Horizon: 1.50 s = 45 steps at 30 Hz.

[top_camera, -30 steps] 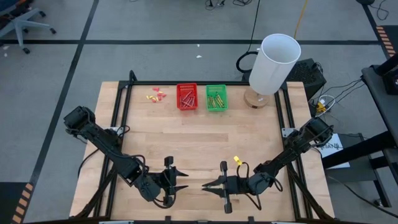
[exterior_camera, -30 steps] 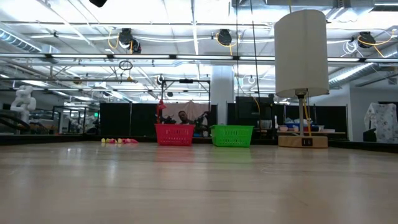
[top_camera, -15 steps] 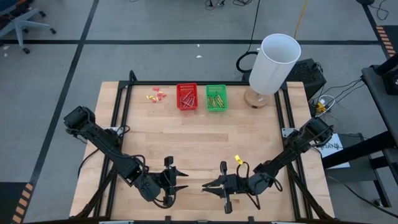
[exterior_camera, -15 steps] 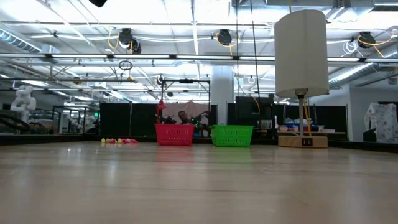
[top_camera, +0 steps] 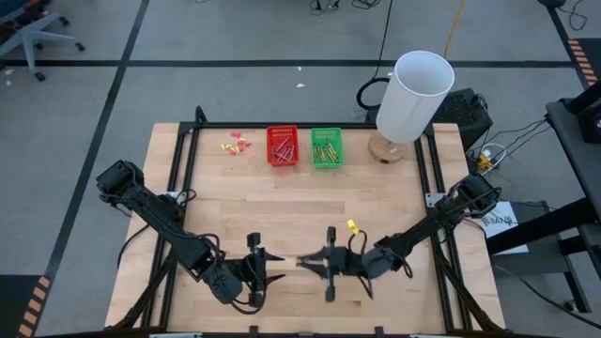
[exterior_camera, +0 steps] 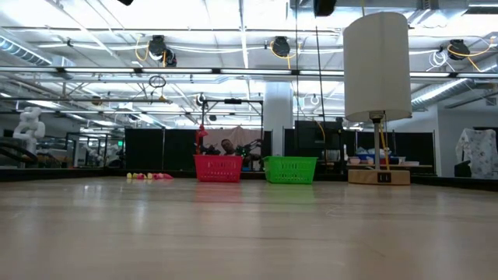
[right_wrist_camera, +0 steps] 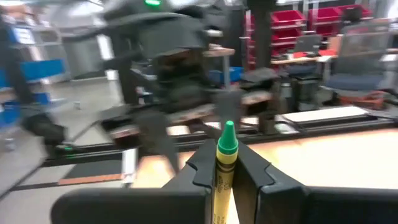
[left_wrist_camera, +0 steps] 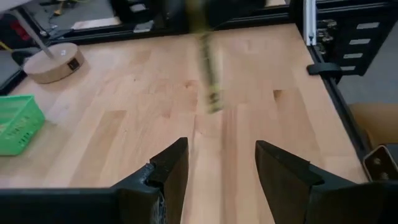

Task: Sort crayons
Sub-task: Put the green crayon into the green bin

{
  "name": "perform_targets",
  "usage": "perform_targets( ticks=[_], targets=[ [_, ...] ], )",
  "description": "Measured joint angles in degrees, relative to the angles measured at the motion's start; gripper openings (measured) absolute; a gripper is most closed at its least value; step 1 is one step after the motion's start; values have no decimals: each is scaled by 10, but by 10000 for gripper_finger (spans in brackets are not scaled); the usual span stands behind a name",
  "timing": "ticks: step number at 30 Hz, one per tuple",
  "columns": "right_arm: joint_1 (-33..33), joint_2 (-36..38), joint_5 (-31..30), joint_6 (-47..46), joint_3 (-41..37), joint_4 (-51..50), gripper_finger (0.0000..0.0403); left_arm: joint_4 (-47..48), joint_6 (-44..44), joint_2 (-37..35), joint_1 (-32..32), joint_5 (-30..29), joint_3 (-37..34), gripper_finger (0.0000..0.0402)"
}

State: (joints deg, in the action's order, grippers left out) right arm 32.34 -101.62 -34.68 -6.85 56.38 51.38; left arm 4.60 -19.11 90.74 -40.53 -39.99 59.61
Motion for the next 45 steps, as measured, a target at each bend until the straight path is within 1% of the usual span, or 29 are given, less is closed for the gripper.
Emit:
perform_targets(
  ticks=[2,5,8,13,15,17,20,24,28,32,37,41,45],
  targets=[
    [-20,5,0,0,0,-16,16,0,15,0,0,-13,0,183],
    [-51,22,0,0,0,-64,16,5,36,0,0,-52,0,183],
    [-88,47,0,0,0,-132,16,9,60,0,1,-102,0,183],
    [-165,105,0,0,0,-260,16,10,66,0,8,-195,0,183],
    [-199,125,0,0,0,-307,16,13,65,-2,19,-210,0,183],
    [-233,142,0,1,0,-353,16,18,65,-3,32,-209,0,183],
    [-289,153,0,12,0,-392,16,22,65,-3,55,-195,0,183],
    [-366,153,3,14,0,-424,16,21,64,-3,91,-159,0,183],
    [-437,153,9,-16,0,-460,16,21,65,-3,129,-119,0,183],
    [-500,150,76,-36,0,-457,16,20,76,-3,164,-79,0,183],
    [-561,129,150,-59,0,-457,16,21,79,-3,201,-48,0,183],
    [-591,98,162,-83,0,-455,16,24,79,-3,221,-17,0,183],
    [-605,70,224,-107,0,-449,16,23,78,-3,230,-4,0,183]
  ],
)
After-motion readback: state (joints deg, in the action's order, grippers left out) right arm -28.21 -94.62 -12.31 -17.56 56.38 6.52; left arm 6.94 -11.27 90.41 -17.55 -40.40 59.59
